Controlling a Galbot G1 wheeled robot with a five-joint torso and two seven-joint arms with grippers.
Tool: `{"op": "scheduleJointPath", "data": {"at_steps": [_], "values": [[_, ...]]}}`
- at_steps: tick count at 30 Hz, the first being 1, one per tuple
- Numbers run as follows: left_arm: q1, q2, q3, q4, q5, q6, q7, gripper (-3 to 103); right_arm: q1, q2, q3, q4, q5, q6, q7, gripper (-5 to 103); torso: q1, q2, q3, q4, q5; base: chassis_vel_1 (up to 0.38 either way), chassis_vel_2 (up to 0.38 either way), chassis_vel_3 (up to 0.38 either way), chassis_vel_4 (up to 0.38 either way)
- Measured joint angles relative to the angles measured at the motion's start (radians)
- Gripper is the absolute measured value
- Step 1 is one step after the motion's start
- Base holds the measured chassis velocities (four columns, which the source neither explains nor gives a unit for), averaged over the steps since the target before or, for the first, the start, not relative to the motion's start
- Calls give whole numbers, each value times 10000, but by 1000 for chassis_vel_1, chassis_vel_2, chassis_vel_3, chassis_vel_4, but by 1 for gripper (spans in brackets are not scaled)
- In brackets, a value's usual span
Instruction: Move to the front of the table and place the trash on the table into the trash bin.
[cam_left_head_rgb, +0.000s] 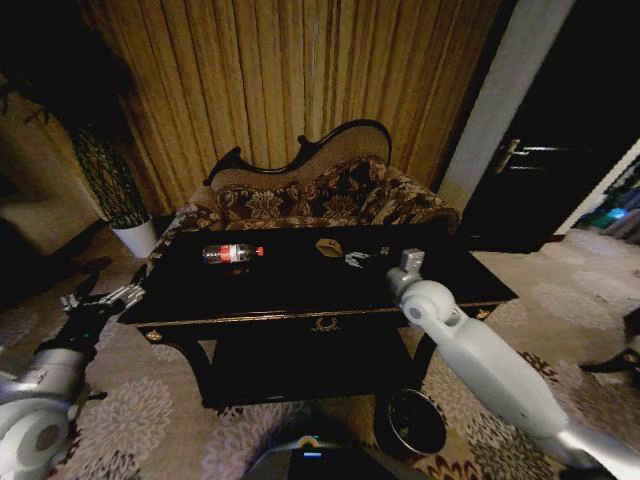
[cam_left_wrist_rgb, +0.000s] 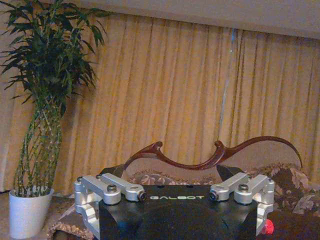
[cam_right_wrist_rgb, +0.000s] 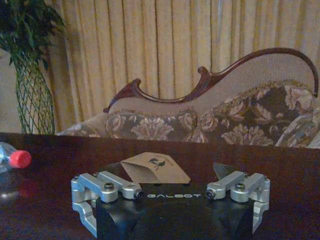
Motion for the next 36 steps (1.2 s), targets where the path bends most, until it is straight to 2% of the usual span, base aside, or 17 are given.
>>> {"op": "scheduleJointPath", "data": {"at_steps": [2,7,22,36], "values": [[-4,-4,66,-36,14,25,-21,100,591,366,-435,-405,-8,-171,268,100,0,-1,0,-1,0,0,0,0,0],[16,-47,119,-134,26,72,-39,100,1184,776,-863,-788,-14,-442,676,100,0,-1,0,1,-2,0,0,0,0],[3,-242,207,-218,55,73,-58,100,1859,1190,-1455,-1397,-111,-892,1197,100,0,-1,0,0,-1,0,0,0,0],[13,-321,163,-183,28,31,-77,100,1813,1229,-1707,-1479,-291,-1044,1216,100,0,0,-1,-1,-1,0,0,0,0]]}}
